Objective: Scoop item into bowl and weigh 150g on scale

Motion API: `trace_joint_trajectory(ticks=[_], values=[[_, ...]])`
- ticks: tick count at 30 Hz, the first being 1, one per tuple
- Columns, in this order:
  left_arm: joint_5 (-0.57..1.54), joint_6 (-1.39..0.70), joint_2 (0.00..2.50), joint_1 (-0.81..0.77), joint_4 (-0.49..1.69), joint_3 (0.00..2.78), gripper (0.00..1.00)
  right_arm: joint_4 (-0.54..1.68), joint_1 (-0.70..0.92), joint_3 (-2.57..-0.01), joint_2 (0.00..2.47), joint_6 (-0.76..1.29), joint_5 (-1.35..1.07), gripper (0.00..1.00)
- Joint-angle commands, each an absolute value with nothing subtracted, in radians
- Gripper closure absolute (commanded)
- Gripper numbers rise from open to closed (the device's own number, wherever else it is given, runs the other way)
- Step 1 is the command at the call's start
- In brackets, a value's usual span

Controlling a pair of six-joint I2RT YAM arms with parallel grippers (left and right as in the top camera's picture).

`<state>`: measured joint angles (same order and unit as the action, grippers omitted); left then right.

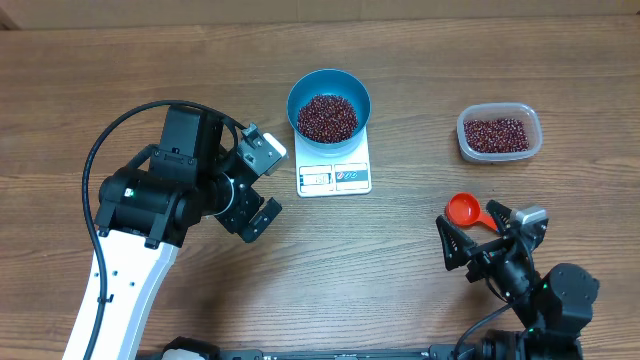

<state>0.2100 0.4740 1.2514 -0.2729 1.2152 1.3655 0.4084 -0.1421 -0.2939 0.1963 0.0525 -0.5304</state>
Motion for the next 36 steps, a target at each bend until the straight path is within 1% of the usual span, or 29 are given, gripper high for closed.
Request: trace_joint_trajectory(ticks=[1, 7, 16, 22, 26, 36], values=[[0.229, 0.464, 1.255, -0.269, 1.215, 1.368, 0.0, 0.367, -0.136, -0.24, 0.148, 0.056, -0.498, 0.0], [0.229, 0.464, 1.255, -0.269, 1.215, 1.368, 0.0, 0.252, -0.136, -0.15, 0.086, 0.056, -0.497, 0.0], [0.229, 0.464, 1.255, -0.269, 1.215, 1.368, 0.0, 0.143, -0.131, -0.085, 0.034, 0.056, -0.47, 0.0], [0.229, 0.464, 1.255, -0.269, 1.215, 1.368, 0.0, 0.126, -0.097, -0.066, 0.009, 0.061, -0.426, 0.0], [0.229, 0.464, 1.255, -0.269, 1.215, 1.368, 0.0, 0.121, -0.094, -0.057, 0.002, 0.112, -0.385, 0.0], [0.229, 0.464, 1.255, -0.269, 1.215, 1.368, 0.0, 0.049, -0.094, -0.008, 0.002, 0.112, -0.374, 0.0]])
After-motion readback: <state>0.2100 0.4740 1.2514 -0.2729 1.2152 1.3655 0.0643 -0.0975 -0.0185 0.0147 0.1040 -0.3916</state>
